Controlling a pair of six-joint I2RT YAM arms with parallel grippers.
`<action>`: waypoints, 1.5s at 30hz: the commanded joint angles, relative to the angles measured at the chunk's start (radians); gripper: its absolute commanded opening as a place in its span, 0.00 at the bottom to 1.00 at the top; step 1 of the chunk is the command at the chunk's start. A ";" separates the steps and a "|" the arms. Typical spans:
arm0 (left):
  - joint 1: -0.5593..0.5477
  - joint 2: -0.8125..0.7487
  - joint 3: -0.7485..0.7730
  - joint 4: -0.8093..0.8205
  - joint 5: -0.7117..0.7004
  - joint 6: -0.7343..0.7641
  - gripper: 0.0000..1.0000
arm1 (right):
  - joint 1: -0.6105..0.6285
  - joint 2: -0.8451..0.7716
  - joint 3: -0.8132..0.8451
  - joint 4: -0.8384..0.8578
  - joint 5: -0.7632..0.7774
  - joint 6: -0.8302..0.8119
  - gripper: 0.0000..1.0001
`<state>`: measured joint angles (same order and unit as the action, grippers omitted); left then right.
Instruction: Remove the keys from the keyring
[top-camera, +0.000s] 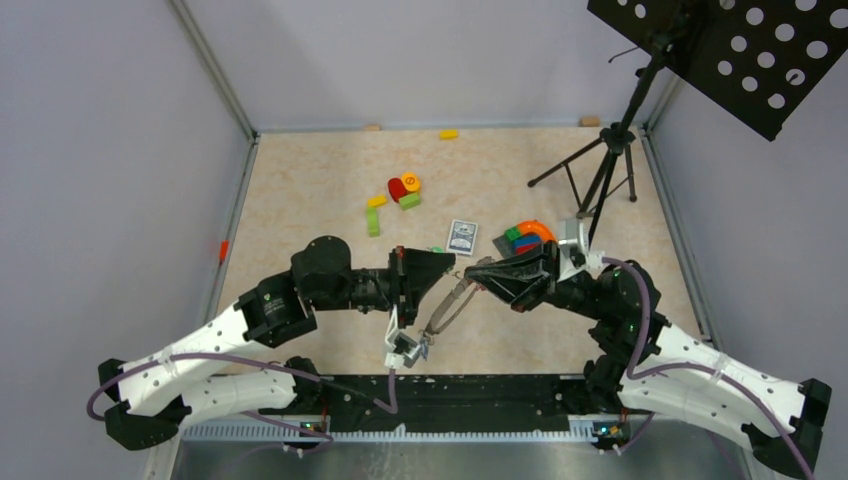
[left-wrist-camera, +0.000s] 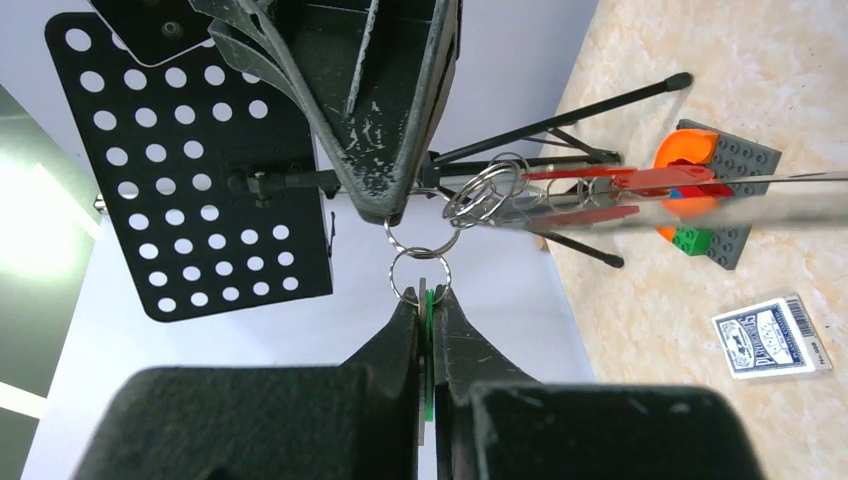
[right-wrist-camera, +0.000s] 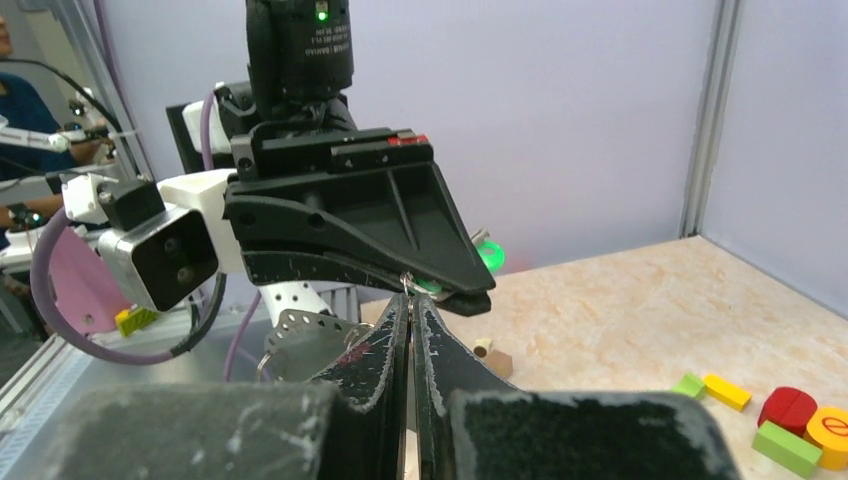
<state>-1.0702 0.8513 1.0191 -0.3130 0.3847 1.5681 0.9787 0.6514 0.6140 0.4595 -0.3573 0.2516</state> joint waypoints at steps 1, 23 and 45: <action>0.002 0.000 -0.010 0.056 0.017 -0.022 0.00 | 0.002 0.001 0.004 0.148 0.034 0.032 0.00; 0.003 -0.004 0.026 0.043 -0.039 0.010 0.00 | 0.002 -0.120 0.021 -0.274 0.054 -0.129 0.00; 0.002 -0.003 0.024 0.032 0.010 -0.006 0.00 | 0.002 0.065 0.080 -0.094 -0.073 -0.174 0.27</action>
<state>-1.0695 0.8539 1.0134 -0.3229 0.3748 1.5715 0.9787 0.7155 0.6437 0.2821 -0.3908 0.0708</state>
